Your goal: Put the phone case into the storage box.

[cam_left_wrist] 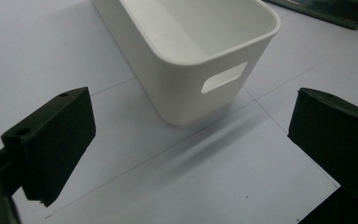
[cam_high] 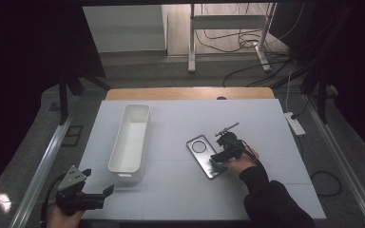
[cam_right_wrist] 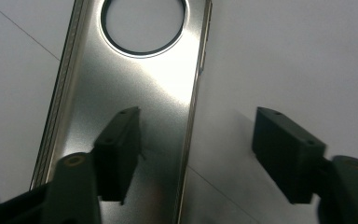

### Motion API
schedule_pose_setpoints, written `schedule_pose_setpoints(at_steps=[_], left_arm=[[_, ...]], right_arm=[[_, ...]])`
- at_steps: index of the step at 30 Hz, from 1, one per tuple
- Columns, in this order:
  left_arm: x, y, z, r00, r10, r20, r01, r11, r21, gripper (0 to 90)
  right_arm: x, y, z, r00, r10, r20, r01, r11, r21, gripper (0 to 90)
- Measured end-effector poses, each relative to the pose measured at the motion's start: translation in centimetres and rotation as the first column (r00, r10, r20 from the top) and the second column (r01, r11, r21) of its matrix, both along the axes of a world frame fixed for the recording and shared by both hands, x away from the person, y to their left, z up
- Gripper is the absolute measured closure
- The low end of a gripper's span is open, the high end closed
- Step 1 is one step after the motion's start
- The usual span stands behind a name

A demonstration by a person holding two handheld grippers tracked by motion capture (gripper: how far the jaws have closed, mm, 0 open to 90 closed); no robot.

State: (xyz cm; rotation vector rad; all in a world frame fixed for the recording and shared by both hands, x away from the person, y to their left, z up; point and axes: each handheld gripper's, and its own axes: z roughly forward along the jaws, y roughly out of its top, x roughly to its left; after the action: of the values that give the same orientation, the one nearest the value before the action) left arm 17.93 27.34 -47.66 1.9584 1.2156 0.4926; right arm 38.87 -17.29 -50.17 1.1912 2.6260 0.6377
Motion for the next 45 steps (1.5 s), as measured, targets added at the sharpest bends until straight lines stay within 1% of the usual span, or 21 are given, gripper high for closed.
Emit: schedule_pose_setpoints(at_steps=[2,4,6,7,8,9,10,13,17,20,21,24,28,32,33,35,37,41,42,43,45], left_arm=[[0.0,0.0,0.0,1.0000,0.000,0.000,0.000,1.0000,0.000,1.4],[0.0,0.0,0.0,1.0000,0.000,0.000,0.000,1.0000,0.000,1.4],[0.0,0.0,0.0,1.0000,-0.001,0.000,0.001,1.0000,0.000,1.4],[0.0,0.0,0.0,1.0000,-0.001,0.000,0.001,1.0000,0.000,1.4],[0.0,0.0,0.0,1.0000,-0.001,-0.001,0.001,1.0000,0.001,1.4],[0.0,0.0,0.0,1.0000,-0.001,-0.002,0.001,1.0000,0.000,1.4],[0.0,0.0,0.0,1.0000,-0.002,-0.002,0.002,1.0000,0.001,1.4],[0.0,0.0,0.0,1.0000,-0.002,-0.002,0.002,1.0000,0.005,1.4],[0.1,-0.1,0.0,0.9999,-0.015,-0.006,0.015,0.9999,0.002,2.1],[0.1,-0.1,0.0,0.9997,-0.025,-0.005,0.025,0.9997,-0.004,2.4],[0.1,0.0,0.0,0.9995,-0.031,-0.007,0.031,0.9995,-0.012,2.4],[0.2,0.1,0.0,0.9987,-0.048,-0.016,0.048,0.9984,-0.030,2.4],[0.2,-0.2,0.1,0.9968,-0.077,-0.021,0.077,0.9969,-0.017,1.8],[0.3,-0.7,0.3,0.9943,-0.105,-0.016,0.104,0.9930,-0.056,0.3],[0.3,-0.9,0.4,0.9937,-0.111,-0.015,0.110,0.9922,-0.058,0.1],[0.4,-1.2,0.5,0.9929,-0.118,-0.015,0.117,0.9916,-0.056,0.0],[0.4,-1.8,0.7,0.9926,-0.121,-0.003,0.121,0.9916,-0.045,0.0],[0.6,-2.6,1.0,0.9891,-0.147,0.008,0.147,0.9869,-0.065,0.0],[0.7,-2.9,1.1,0.9878,-0.155,0.012,0.156,0.9853,-0.069,0.0],[0.7,-3.1,1.1,0.9868,-0.162,0.013,0.162,0.9839,-0.075,0.0],[0.9,-3.4,1.2,0.9847,-0.174,0.011,0.174,0.9814,-0.081,0.0]], right_arm=[[0.0,0.0,0.0,0.9999,0.012,0.001,-0.012,0.9999,-0.003,47.8],[0.0,0.1,0.0,0.9998,0.016,-0.009,-0.016,0.9998,-0.010,56.7],[0.1,0.1,0.0,0.9994,0.024,-0.024,-0.024,0.9997,0.002,65.4],[0.1,0.1,0.0,0.9994,0.024,-0.024,-0.024,0.9997,0.002,65.4],[0.1,0.1,0.0,0.9994,0.024,-0.024,-0.024,0.9997,-0.003,70.3],[0.1,0.1,0.0,0.9993,0.025,-0.029,-0.025,0.9997,0.004,76.4],[0.2,0.0,0.1,0.9990,0.026,-0.035,-0.026,0.9996,0.006,84.5],[0.2,0.0,0.1,0.9987,0.006,-0.050,-0.006,0.9999,0.011,87.5],[0.1,0.1,0.1,0.9986,0.008,-0.052,-0.007,0.9999,0.012,88.4],[0.1,-0.1,0.1,0.9983,0.011,-0.057,-0.010,0.9997,0.024,88.5],[0.1,-0.2,0.1,0.9980,0.012,-0.062,-0.010,0.9995,0.030,88.5],[-0.2,-0.4,0.6,0.9992,0.021,-0.035,-0.019,0.9984,0.053,88.5],[-0.7,-0.6,1.1,0.9992,0.040,-0.008,-0.039,0.9967,0.071,88.4],[-1.2,-0.8,1.7,0.9991,0.040,0.013,-0.041,0.9943,0.099,88.5],[-1.3,-0.8,1.9,0.9991,0.038,0.016,-0.040,0.9931,0.110,88.5],[-1.4,-1.0,2.3,0.9990,0.032,0.030,-0.036,0.9916,0.124,88.5],[-1.5,-1.0,2.4,0.9989,0.030,0.035,-0.035,0.9909,0.130,88.5],[-1.9,-1.2,3.0,0.9982,0.026,0.055,-0.034,0.9870,0.157,88.5],[-1.9,-1.2,3.0,0.9982,0.026,0.055,-0.034,0.9870,0.157,88.5],[-2.0,-1.2,3.2,0.9980,0.025,0.059,-0.034,0.9852,0.168,88.5],[-2.1,-1.3,3.4,0.9973,0.024,0.070,-0.036,0.9841,0.174,88.5]])
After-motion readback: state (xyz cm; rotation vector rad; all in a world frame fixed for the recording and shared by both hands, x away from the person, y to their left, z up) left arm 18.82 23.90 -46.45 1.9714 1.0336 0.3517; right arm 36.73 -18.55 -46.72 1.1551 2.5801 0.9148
